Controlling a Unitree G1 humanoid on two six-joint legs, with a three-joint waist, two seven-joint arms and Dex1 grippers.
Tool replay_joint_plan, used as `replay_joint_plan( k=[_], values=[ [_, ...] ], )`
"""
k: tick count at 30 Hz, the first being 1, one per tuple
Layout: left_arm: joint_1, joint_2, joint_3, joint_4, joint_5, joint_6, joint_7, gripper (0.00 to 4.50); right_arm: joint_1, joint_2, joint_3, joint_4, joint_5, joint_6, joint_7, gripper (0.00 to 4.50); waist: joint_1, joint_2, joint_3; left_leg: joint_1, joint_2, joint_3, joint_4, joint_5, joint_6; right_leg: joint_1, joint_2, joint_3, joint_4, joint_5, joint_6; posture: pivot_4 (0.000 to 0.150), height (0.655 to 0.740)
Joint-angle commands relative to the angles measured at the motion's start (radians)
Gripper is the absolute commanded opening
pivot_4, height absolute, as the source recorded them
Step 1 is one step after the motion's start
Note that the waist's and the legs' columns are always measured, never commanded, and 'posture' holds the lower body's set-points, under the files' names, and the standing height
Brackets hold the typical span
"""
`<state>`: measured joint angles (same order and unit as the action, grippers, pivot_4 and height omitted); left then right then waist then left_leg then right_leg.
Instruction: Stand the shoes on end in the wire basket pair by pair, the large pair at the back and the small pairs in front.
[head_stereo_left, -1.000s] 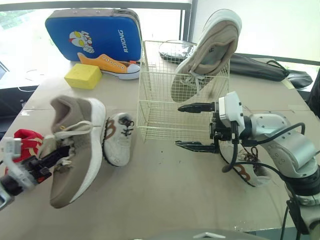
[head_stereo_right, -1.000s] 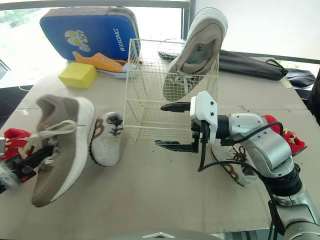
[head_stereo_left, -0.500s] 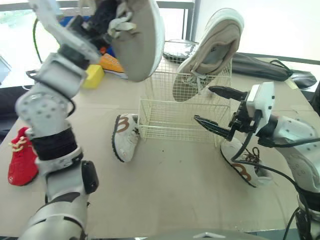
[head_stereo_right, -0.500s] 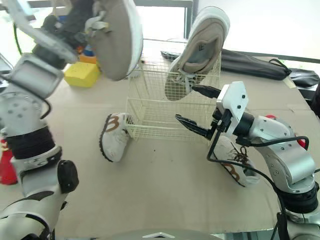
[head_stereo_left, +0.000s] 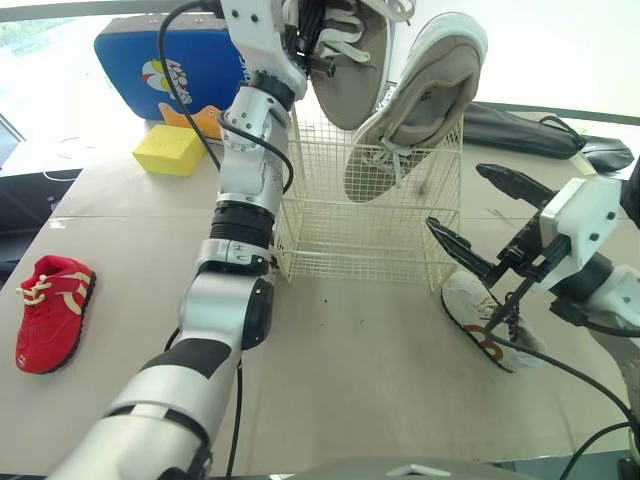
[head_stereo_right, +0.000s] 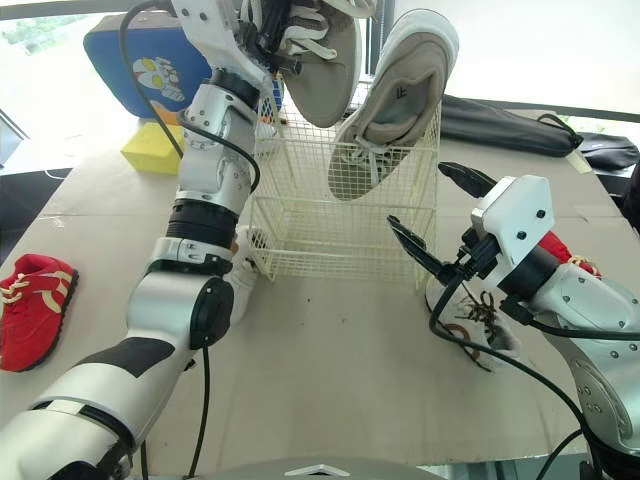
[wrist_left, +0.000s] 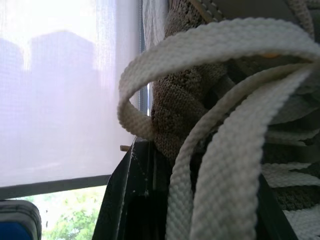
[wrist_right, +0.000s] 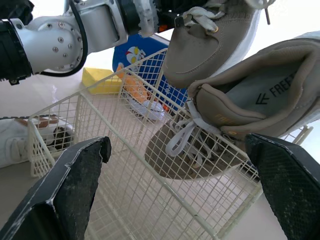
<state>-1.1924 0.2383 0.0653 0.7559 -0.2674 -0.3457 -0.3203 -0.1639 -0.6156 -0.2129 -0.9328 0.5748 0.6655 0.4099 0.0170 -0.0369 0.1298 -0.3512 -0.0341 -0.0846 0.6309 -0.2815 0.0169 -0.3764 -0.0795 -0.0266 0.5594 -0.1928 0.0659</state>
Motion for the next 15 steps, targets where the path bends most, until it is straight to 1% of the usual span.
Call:
replay_joint_plan(
  k=[1,3,5,10,12,15],
  values=[
    [-0.05,0.008,-0.008,0.07,0.083,-0.149,-0.011,0.72,0.005,0.003,-0.02,-0.039,-0.016,-0.007,-0.044,4.5,0.0,0.0,0.0,-0.001,0.0,0.0,0.001,0.0,0.0,0.0,0.0,0.0,0.0,0.001,-0.001,0.15,0.74],
    [-0.045,0.022,-0.011,0.107,0.13,-0.215,0.001,0.72,0.024,-0.001,-0.029,-0.049,-0.017,-0.008,-0.053,4.5,0.001,0.0,0.0,-0.002,-0.001,-0.001,0.002,0.0,0.001,0.0,0.0,-0.001,0.0,0.001,-0.001,0.15,0.74],
    [-0.034,0.029,0.001,0.135,0.149,-0.235,0.022,0.72,0.05,-0.009,-0.043,-0.061,-0.01,-0.006,-0.051,4.5,0.001,0.0,0.0,-0.002,-0.001,-0.002,0.002,-0.001,0.001,0.0,0.0,-0.001,0.0,0.001,-0.001,0.15,0.74],
    [0.038,0.05,-0.055,0.153,0.283,-0.305,0.082,0.72,0.081,-0.025,-0.063,-0.06,-0.006,-0.018,-0.038,4.5,0.0,0.001,-0.001,-0.002,0.0,-0.002,0.003,-0.001,0.001,0.0,-0.001,-0.001,0.0,0.002,0.0,0.15,0.74],
    [0.065,0.05,-0.066,0.156,0.312,-0.313,0.094,0.72,0.07,-0.025,-0.054,-0.055,-0.002,-0.021,-0.04,4.5,-0.001,0.001,-0.002,0.0,0.0,-0.001,0.003,-0.001,0.001,0.001,-0.001,-0.001,0.001,0.002,0.0,0.15,0.74],
    [0.127,0.042,-0.063,0.107,0.301,-0.284,0.073,0.72,0.057,-0.024,-0.041,-0.05,0.001,-0.021,-0.042,4.5,0.001,0.003,-0.004,0.001,0.001,-0.001,0.003,-0.001,0.001,0.001,-0.001,-0.001,0.002,0.001,0.001,0.15,0.74]
  ],
)
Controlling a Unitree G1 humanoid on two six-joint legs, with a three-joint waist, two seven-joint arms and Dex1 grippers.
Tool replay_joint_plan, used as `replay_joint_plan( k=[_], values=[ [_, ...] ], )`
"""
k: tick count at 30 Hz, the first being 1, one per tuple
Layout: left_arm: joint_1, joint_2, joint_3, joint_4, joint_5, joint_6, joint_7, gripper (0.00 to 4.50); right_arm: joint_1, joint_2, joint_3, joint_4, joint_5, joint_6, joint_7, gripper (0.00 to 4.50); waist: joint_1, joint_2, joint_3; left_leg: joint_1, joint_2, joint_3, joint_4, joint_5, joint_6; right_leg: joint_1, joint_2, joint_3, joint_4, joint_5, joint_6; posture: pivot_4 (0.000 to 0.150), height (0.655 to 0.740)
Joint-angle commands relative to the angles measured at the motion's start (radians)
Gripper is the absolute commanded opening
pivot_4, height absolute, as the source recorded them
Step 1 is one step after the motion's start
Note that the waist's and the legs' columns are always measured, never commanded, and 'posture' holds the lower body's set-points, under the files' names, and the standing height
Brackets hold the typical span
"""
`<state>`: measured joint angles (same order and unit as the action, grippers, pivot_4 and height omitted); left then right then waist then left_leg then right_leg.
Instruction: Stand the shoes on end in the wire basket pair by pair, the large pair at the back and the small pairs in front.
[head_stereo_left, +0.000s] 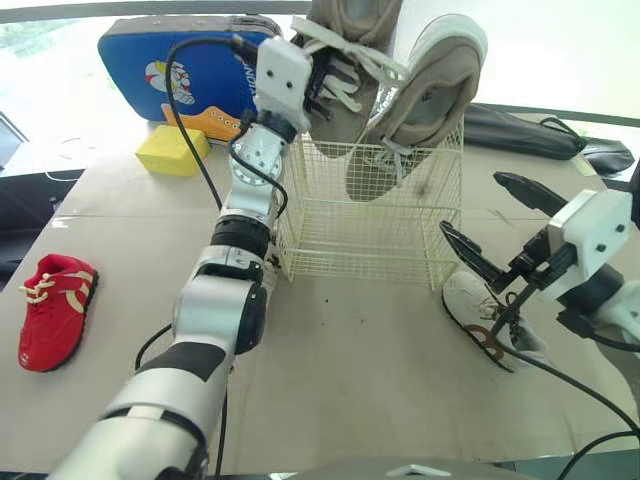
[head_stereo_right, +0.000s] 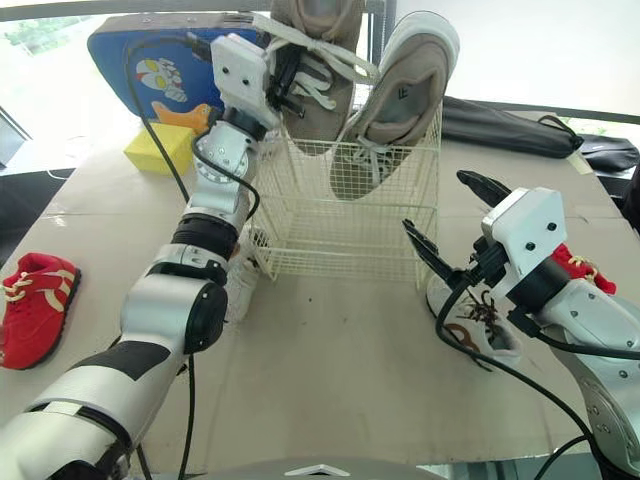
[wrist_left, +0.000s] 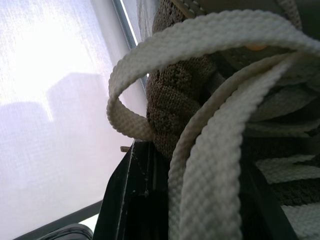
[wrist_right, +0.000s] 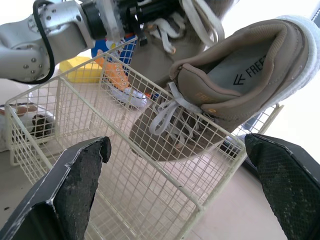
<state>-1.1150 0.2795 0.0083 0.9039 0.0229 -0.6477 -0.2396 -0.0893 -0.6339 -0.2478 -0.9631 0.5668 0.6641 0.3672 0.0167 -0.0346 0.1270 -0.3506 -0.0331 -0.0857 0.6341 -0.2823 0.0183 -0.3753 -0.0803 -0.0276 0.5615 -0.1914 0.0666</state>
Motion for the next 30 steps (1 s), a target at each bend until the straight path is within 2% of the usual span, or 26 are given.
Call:
replay_joint_plan(
  k=[1,6,8,9,12,14,15,18,22,24,27,30],
  values=[
    [0.071,0.0,-0.002,-0.067,-0.001,0.033,-0.02,0.72,-0.019,-0.007,-0.003,-0.017,0.009,-0.019,0.002,4.5,0.002,0.001,-0.002,0.0,0.0,0.0,0.0,0.0,0.0,0.0,0.0,0.0,0.0,0.0,0.0,0.15,0.74],
    [0.198,0.028,0.007,-0.254,-0.022,0.145,-0.055,0.72,-0.017,-0.012,-0.005,-0.011,0.013,-0.019,0.007,4.5,-0.002,0.002,-0.003,0.001,0.0,0.0,0.001,0.0,0.0,0.0,-0.001,0.001,0.004,0.0,0.0,0.15,0.74],
    [0.257,0.035,0.01,-0.361,-0.067,0.233,-0.101,0.72,-0.014,-0.016,-0.003,-0.005,0.012,-0.023,0.015,4.5,-0.003,0.002,-0.004,0.002,0.0,0.0,0.001,0.0,0.0,0.0,-0.001,0.001,0.007,0.0,0.0,0.15,0.74],
    [0.281,0.04,0.01,-0.411,-0.085,0.281,-0.121,1.69,-0.014,-0.017,-0.002,-0.001,0.012,-0.026,0.019,4.5,-0.004,0.003,-0.005,0.003,0.0,0.001,0.001,0.0,0.0,0.0,-0.001,0.002,0.007,0.0,-0.001,0.15,0.74],
    [0.342,0.06,0.039,-0.582,-0.151,0.456,-0.137,2.9,-0.014,-0.02,0.002,0.013,0.014,-0.033,0.035,4.5,-0.002,0.004,-0.005,0.004,0.0,0.001,0.0,0.0,0.0,0.0,-0.001,0.003,0.009,0.0,-0.001,0.15,0.74],
    [0.387,0.079,0.05,-0.714,-0.206,0.588,-0.161,4.1,-0.01,-0.023,-0.002,0.019,0.02,-0.036,0.045,4.5,-0.001,0.004,-0.005,0.004,0.0,0.0,0.001,-0.001,0.002,0.0,-0.001,0.002,0.01,0.0,0.0,0.15,0.74],
    [0.41,0.093,0.057,-0.783,-0.235,0.653,-0.171,4.44,-0.008,-0.025,-0.005,0.022,0.023,-0.037,0.051,4.5,-0.003,0.004,-0.005,0.004,0.0,0.0,0.001,-0.002,0.003,0.0,0.0,0.002,0.01,-0.001,0.0,0.15,0.74],
    [0.473,0.143,0.098,-0.985,-0.357,0.865,-0.197,4.44,0.006,-0.032,-0.024,0.04,0.034,-0.043,0.078,4.5,-0.003,0.004,-0.004,0.004,0.0,0.0,0.001,-0.002,0.004,0.0,0.0,0.003,0.01,-0.001,0.0,0.15,0.74],
    [0.562,0.211,0.182,-1.198,-0.657,1.17,-0.261,4.44,0.05,-0.056,-0.069,0.061,0.057,-0.038,0.123,4.5,-0.003,0.006,-0.002,0.003,0.001,0.0,0.001,-0.001,0.001,-0.001,0.0,0.003,0.01,-0.001,-0.001,0.15,0.74],
    [0.601,0.278,0.224,-1.257,-0.805,1.301,-0.324,4.44,0.086,-0.084,-0.122,0.075,0.083,-0.017,0.149,4.5,-0.002,0.007,-0.002,0.003,0.001,0.001,0.001,-0.001,0.001,-0.001,0.0,0.004,0.01,-0.001,0.0,0.15,0.74],
    [0.653,0.428,0.248,-1.336,-1.096,1.507,-0.54,4.44,0.227,-0.174,-0.307,0.099,0.21,0.097,0.256,4.5,-0.001,0.007,-0.001,0.003,0.001,0.0,0.001,-0.003,0.005,-0.001,0.0,0.003,0.01,-0.003,0.002,0.15,0.74],
    [0.669,0.509,0.208,-1.379,-1.23,1.604,-0.651,4.44,0.359,-0.218,-0.463,0.109,0.267,0.141,0.326,4.5,0.004,0.006,-0.001,0.003,0.001,0.0,0.001,-0.003,0.006,0.0,-0.001,0.003,0.01,-0.005,-0.003,0.15,0.74]
  ],
)
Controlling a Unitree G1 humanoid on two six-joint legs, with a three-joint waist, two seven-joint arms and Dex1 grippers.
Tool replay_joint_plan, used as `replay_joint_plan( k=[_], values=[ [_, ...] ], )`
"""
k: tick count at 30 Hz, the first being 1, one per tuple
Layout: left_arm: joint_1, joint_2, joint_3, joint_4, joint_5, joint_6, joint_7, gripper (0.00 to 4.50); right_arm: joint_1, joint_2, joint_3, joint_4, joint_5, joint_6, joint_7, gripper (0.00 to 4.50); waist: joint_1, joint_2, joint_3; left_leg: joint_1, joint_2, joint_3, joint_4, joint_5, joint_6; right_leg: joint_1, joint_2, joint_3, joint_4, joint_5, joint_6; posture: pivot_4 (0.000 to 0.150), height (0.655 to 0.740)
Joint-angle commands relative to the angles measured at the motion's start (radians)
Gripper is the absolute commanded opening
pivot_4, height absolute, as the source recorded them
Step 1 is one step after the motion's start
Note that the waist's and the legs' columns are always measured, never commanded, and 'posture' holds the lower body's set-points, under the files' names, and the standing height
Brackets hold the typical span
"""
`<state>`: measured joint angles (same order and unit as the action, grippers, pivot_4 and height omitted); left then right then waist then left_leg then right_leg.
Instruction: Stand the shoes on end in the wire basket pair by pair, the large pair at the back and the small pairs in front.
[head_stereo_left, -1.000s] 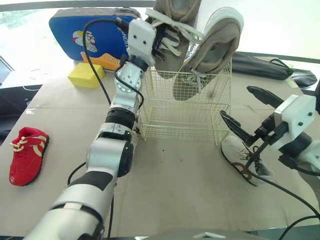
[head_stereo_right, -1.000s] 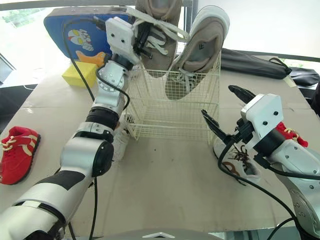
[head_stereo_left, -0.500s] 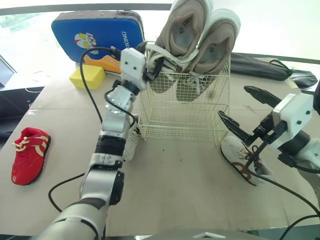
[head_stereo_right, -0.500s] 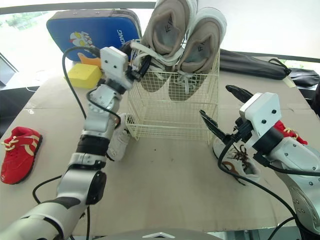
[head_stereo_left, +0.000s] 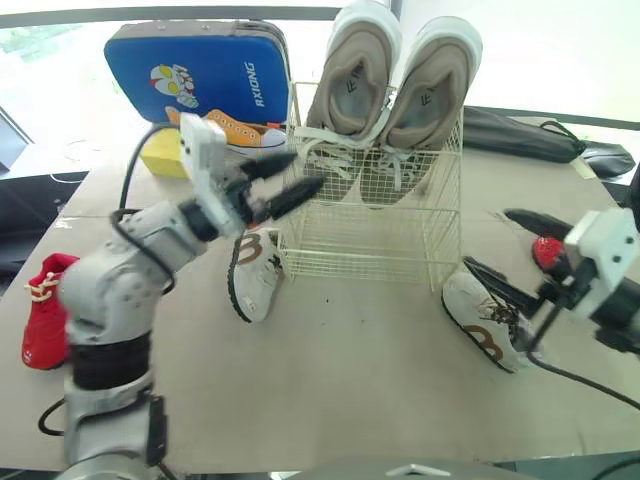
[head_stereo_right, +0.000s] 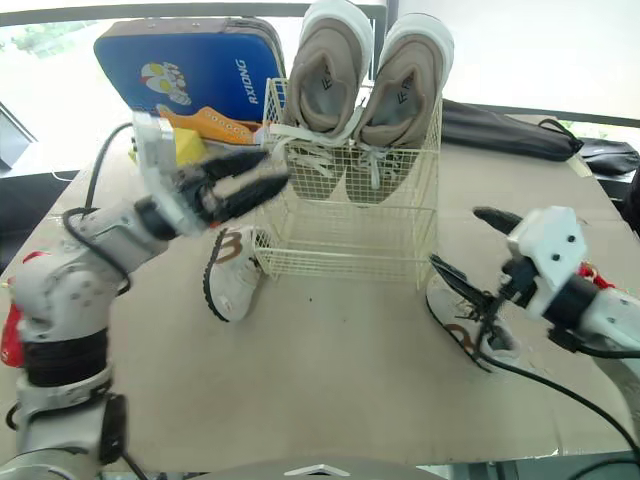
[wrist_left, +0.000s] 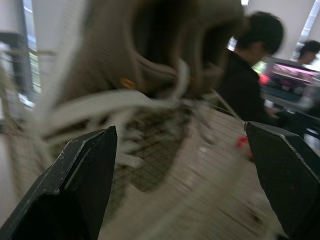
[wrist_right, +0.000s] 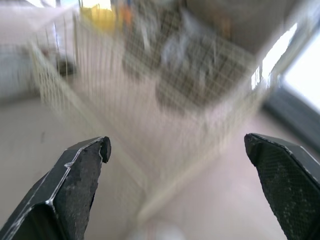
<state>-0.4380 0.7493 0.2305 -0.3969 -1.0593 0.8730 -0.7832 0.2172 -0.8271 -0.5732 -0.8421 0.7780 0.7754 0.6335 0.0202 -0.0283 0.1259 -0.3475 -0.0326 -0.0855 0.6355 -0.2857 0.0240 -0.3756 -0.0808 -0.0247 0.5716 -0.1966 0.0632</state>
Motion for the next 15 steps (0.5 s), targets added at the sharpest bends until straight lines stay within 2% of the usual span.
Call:
replay_joint_plan(
  k=[1,2,5,9,15],
  values=[
    [-0.005,0.054,-0.042,-0.094,-0.148,0.091,-0.139,4.44,0.129,-0.025,-0.184,-0.027,0.049,0.037,0.092,4.5,-0.001,0.001,0.0,0.0,0.0,0.001,0.0,0.0,0.001,0.0,0.0,0.001,0.0,0.0,0.0,0.15,0.74],
    [-0.003,0.062,-0.061,-0.107,-0.146,0.095,-0.159,4.44,0.186,-0.023,-0.217,-0.037,0.047,0.041,0.118,4.5,0.0,0.001,0.0,0.001,0.0,0.002,0.001,-0.001,0.001,0.0,0.0,0.003,0.0,-0.001,0.001,0.15,0.74],
    [0.013,0.08,-0.147,-0.129,-0.031,0.035,-0.233,4.44,0.377,0.028,-0.282,-0.071,-0.022,0.032,0.136,4.5,0.001,0.001,-0.001,0.001,0.001,0.002,0.0,-0.001,0.001,0.0,0.001,0.003,0.0,-0.002,0.001,0.15,0.74],
    [0.061,0.127,-0.238,-0.158,0.098,-0.039,-0.334,4.44,0.551,0.106,-0.221,-0.053,-0.131,-0.031,0.149,4.5,-0.006,0.001,-0.001,0.002,0.003,0.006,0.0,-0.001,0.001,-0.001,0.002,0.007,0.0,-0.003,0.0,0.15,0.74],
    [0.094,0.131,-0.272,-0.133,0.176,-0.109,-0.402,4.44,0.518,0.125,-0.058,0.05,-0.243,-0.097,0.113,4.5,-0.006,0.001,0.0,0.002,0.006,0.011,-0.001,-0.002,0.002,-0.003,0.002,0.011,-0.002,-0.003,0.0,0.15,0.74]
  ],
)
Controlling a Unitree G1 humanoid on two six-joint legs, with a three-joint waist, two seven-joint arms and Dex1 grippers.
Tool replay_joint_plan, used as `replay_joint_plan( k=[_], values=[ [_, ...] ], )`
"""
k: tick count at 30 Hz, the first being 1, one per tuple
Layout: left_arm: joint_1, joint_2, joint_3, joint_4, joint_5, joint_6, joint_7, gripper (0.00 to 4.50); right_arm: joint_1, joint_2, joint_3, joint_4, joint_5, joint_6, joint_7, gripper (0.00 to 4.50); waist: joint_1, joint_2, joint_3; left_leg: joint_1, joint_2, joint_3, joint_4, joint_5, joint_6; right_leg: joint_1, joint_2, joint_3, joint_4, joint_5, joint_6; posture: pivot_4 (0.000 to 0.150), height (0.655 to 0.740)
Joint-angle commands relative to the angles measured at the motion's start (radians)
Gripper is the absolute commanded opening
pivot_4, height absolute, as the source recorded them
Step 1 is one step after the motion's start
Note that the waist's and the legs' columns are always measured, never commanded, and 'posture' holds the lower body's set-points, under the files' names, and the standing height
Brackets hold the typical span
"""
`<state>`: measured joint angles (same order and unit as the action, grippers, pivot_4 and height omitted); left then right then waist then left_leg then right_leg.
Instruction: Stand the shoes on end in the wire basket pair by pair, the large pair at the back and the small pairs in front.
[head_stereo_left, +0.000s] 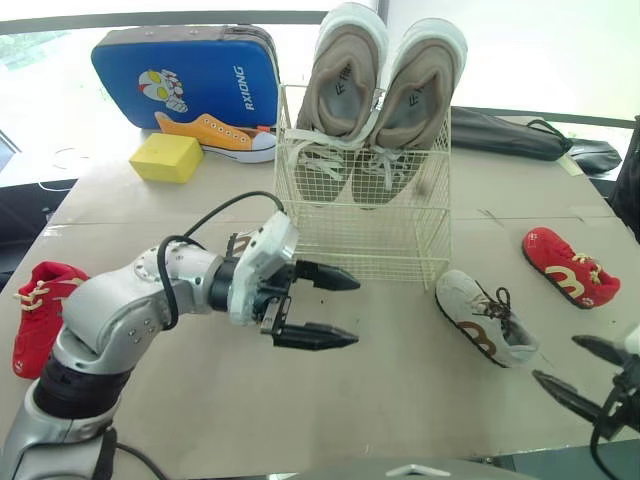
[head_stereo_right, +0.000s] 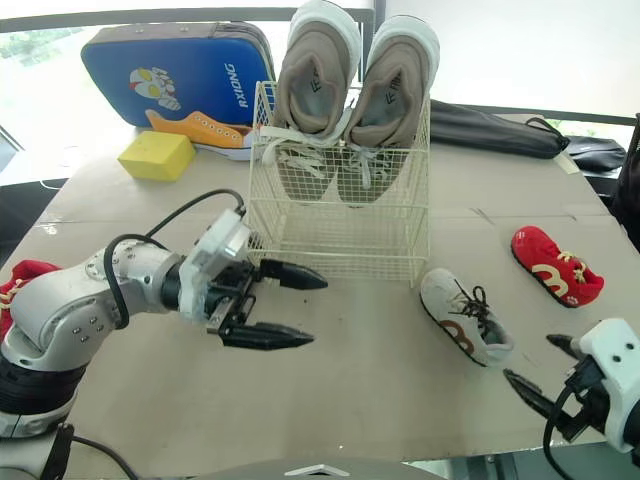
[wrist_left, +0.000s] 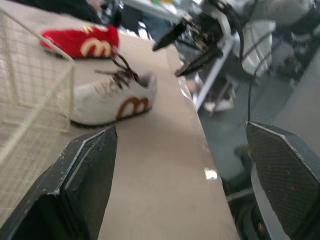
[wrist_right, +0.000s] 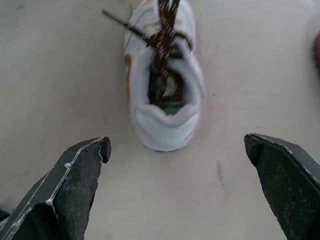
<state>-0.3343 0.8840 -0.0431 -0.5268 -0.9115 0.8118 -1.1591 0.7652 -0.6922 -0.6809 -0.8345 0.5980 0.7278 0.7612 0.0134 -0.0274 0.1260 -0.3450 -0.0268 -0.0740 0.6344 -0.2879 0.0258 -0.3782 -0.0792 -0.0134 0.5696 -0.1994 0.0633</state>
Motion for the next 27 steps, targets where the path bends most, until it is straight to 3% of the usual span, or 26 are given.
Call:
replay_joint_plan(
  k=[1,8,17,19,21,24,27],
  values=[
    [-0.011,-0.008,-0.002,0.0,0.036,-0.056,-0.031,4.44,-0.056,-0.009,0.085,0.065,-0.074,-0.061,-0.018,4.5,0.003,-0.001,0.0,0.0,0.0,0.0,0.0,0.0,0.0,0.0,0.0,0.0,0.0,0.0,0.0,0.15,0.74],
    [0.015,-0.024,0.016,0.002,0.066,-0.091,-0.022,4.44,-0.159,-0.022,0.193,0.16,-0.121,-0.081,-0.024,4.5,0.004,0.0,0.0,-0.001,0.0,-0.001,0.0,0.0,0.0,0.0,0.001,-0.001,0.0,0.0,0.0,0.15,0.74],
    [0.07,-0.026,0.063,-0.042,0.027,-0.085,0.007,4.44,-0.249,-0.043,0.281,0.13,-0.085,0.012,-0.05,4.5,0.005,-0.001,0.0,-0.001,0.0,-0.001,0.0,0.0,0.001,0.0,0.001,-0.001,0.0,0.0,0.0,0.15,0.74],
    [0.073,-0.033,0.061,-0.043,0.03,-0.089,0.013,4.5,-0.28,-0.043,0.302,0.117,-0.079,0.034,-0.068,3.36,0.003,-0.001,0.0,0.0,-0.001,-0.001,0.0,0.0,0.001,0.0,0.001,0.0,0.0,0.0,0.0,0.15,0.74],
    [0.075,-0.038,0.056,-0.039,0.037,-0.095,0.015,4.5,-0.298,-0.052,0.309,0.112,-0.08,0.047,-0.075,2.81,0.003,-0.001,0.0,-0.001,-0.001,-0.001,0.0,0.0,0.001,0.0,0.001,-0.001,0.0,0.0,0.0,0.15,0.74],
    [0.075,-0.046,0.051,-0.029,0.049,-0.103,0.018,4.5,-0.287,-0.083,0.273,0.096,-0.076,0.065,-0.058,1.31,0.004,0.0,0.0,0.0,-0.001,-0.001,0.0,0.0,0.001,0.0,0.001,-0.001,0.0,0.0,0.0,0.15,0.74],
    [0.056,-0.071,0.059,-0.013,0.011,-0.064,0.06,4.5,-0.194,-0.154,0.155,0.059,-0.117,0.054,0.007,0.38,0.007,0.0,0.0,-0.001,-0.002,-0.001,0.0,0.0,0.001,0.0,0.0,-0.001,0.0,0.0,0.0,0.15,0.74]
  ],
)
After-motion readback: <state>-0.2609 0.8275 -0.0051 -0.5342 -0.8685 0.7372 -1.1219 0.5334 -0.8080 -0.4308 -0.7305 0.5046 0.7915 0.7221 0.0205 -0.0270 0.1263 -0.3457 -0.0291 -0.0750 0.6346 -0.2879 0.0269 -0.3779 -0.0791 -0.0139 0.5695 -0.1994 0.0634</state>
